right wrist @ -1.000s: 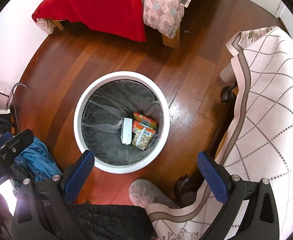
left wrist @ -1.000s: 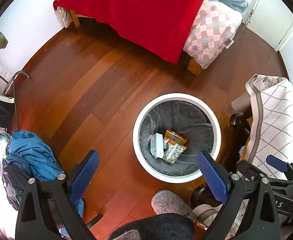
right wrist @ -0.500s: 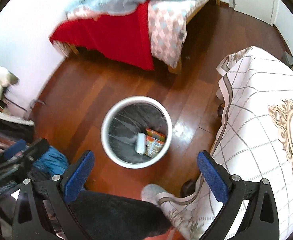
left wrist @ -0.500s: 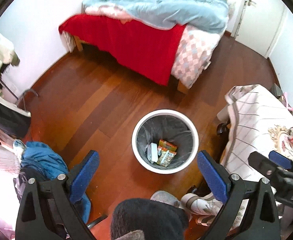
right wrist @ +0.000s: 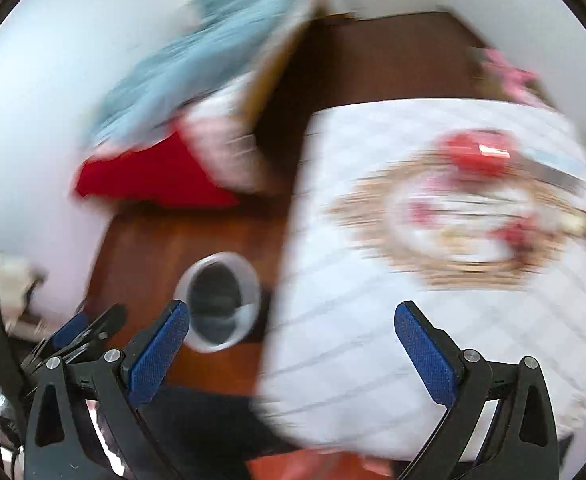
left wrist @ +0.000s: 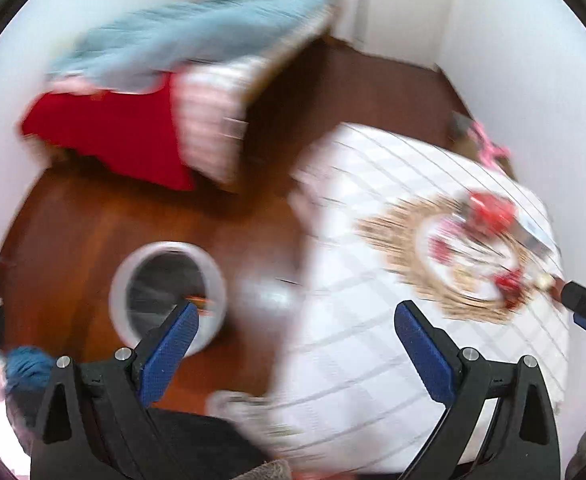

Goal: Collect trash
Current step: 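Move both tools back from the bin to the table, then grasp the red candy wrapper with the left tool while the right tool grasps the brown wrapper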

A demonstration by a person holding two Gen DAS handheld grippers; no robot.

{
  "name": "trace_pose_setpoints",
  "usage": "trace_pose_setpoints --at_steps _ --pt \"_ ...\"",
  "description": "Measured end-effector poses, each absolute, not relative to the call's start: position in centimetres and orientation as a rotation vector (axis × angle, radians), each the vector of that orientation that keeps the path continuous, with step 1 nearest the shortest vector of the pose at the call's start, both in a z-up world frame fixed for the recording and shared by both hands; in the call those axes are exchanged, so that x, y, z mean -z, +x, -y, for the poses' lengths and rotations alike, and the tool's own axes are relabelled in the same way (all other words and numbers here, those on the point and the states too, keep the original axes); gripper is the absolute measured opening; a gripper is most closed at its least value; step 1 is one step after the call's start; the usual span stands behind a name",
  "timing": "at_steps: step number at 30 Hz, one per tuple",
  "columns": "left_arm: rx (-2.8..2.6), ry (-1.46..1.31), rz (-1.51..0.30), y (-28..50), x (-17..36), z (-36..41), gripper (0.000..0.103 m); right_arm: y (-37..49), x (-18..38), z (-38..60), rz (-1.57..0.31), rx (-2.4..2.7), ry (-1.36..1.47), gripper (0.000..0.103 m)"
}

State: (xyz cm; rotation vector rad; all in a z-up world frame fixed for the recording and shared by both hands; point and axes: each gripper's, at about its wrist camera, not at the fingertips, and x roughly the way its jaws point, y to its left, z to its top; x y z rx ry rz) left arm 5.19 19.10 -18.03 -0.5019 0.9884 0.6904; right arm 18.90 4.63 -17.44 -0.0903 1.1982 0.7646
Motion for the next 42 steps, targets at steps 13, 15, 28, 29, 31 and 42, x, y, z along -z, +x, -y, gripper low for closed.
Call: trace_pose_setpoints --at_steps 13,15,28,29,31,42 --pt "-0.253 -0.602 -1.202 28.2 27.6 -5.5 0.099 42.6 28.5 20.2 -1.307 -0.2 0.186 0.102" --pt "-0.251 -0.585 -1.212 29.7 28.2 -4.7 0.093 44.2 29.6 20.8 -1.319 -0.197 0.196 0.097" --pt "-0.334 -0.387 -1.216 30.7 28.6 -3.5 0.024 46.2 32.7 18.2 -1.299 -0.277 0.209 0.019" --pt "-0.341 -0.373 -1.207 30.4 28.3 -3.5 0.024 46.0 32.4 18.2 -1.282 -0.278 0.198 0.012" --pt "-0.352 -0.355 -1.195 29.6 27.6 -3.5 0.024 45.1 31.4 18.2 -1.248 -0.279 0.184 0.006" --pt "-0.38 -0.295 -1.064 24.6 21.2 -3.4 0.024 38.9 24.7 19.0 -1.116 -0.374 0.138 0.002"
